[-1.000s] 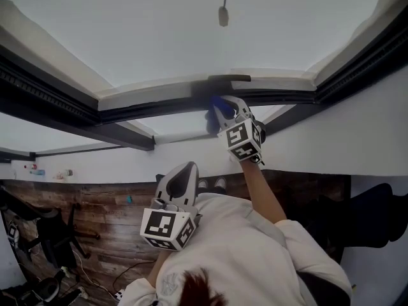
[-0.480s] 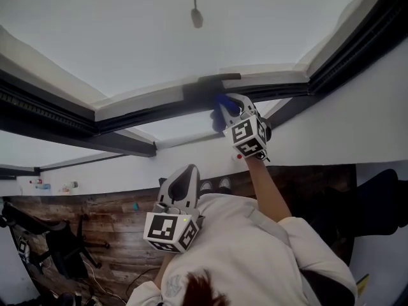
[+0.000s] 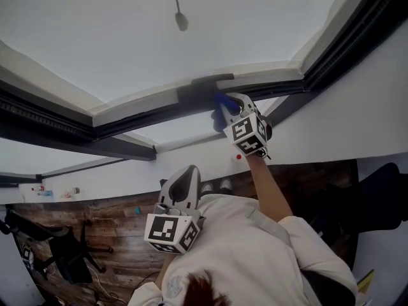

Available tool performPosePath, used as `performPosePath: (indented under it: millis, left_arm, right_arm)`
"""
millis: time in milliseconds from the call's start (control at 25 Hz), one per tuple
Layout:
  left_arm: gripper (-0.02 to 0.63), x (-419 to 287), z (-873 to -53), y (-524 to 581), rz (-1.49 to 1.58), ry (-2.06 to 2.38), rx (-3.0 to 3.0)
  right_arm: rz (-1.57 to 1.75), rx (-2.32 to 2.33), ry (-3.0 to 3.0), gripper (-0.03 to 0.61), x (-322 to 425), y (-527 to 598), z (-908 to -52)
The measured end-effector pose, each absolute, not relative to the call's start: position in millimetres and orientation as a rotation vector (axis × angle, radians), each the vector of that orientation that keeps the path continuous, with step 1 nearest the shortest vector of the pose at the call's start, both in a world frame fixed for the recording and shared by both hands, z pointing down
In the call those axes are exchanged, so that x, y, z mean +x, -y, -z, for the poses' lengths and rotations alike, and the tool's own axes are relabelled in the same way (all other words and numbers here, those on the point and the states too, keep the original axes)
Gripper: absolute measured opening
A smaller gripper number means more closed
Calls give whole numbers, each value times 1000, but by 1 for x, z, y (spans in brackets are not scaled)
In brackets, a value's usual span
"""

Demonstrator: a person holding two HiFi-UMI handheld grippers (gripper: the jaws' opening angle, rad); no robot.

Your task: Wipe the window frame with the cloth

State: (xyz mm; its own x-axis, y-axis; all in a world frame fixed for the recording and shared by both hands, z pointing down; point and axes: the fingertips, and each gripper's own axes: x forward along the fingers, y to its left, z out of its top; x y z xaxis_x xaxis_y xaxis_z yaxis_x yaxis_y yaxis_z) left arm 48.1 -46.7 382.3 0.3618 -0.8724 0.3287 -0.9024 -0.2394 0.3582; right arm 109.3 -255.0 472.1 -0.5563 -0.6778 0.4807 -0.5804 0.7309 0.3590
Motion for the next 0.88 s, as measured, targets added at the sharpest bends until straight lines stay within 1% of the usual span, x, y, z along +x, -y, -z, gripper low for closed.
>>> performPosePath:
  millis: [880]
  left_arm:
    - [5,71,-383,49,-103,1511,2162]
  right_arm:
    - [148,1077,2288,48,172,274,-471]
